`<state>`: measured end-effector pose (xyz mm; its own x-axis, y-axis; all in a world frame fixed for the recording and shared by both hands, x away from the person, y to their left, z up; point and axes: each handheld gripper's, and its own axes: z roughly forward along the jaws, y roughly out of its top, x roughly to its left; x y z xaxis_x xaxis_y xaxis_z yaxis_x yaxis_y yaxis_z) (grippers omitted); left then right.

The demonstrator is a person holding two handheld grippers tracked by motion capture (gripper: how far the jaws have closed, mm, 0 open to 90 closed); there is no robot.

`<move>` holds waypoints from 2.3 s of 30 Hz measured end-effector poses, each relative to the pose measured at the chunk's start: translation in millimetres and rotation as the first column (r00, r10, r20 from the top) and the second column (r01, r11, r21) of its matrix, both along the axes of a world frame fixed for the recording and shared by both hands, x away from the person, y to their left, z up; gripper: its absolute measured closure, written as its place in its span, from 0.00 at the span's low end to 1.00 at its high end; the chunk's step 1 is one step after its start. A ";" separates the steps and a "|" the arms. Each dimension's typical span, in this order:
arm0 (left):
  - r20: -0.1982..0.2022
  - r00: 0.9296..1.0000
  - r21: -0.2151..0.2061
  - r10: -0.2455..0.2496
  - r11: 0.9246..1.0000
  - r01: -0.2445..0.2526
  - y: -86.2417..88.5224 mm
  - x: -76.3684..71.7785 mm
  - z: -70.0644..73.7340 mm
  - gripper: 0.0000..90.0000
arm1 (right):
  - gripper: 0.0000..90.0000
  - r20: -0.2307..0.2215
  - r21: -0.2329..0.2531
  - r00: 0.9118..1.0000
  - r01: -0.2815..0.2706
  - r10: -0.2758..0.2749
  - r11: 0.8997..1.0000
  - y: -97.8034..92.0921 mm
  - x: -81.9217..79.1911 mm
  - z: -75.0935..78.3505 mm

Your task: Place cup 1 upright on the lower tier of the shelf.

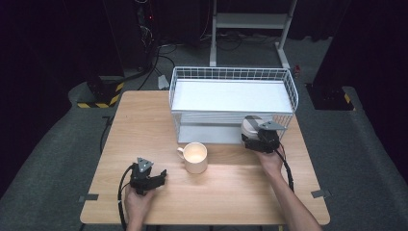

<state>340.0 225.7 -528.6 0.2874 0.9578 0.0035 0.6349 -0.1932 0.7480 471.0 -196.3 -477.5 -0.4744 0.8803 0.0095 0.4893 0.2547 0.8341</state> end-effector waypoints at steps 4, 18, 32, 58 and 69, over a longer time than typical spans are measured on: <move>0.000 1.000 0.000 0.000 1.000 0.000 0.0 0.0 0.0 0.28 | 0.21 0.015 -0.008 1.000 -0.005 0.006 1.000 0.4 1.2 -1.1; 0.000 1.000 0.000 0.000 1.000 0.000 0.0 0.0 0.0 0.28 | 0.21 0.045 0.009 0.999 0.005 -0.005 1.000 -0.1 7.1 -6.0; 0.000 1.000 0.000 0.000 1.000 0.000 0.0 0.0 0.0 0.28 | 0.21 0.028 -0.003 1.000 0.007 -0.007 1.000 0.8 13.9 -3.7; -0.001 1.000 0.001 -0.001 1.000 0.001 0.0 -0.1 0.1 0.28 | 0.24 -0.040 -0.014 0.999 0.022 -0.023 1.000 -5.5 0.7 -18.2; -0.001 1.000 0.001 -0.001 1.000 0.001 0.0 -0.1 0.0 0.28 | 0.30 -0.049 -0.029 0.998 0.038 -0.040 0.999 -4.6 -1.1 -24.1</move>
<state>339.9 225.7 -528.5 0.2881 0.9576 0.0037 0.6356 -0.1941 0.7472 469.9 -201.0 -501.6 -0.4393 0.8983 0.0070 0.5401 0.2578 0.8012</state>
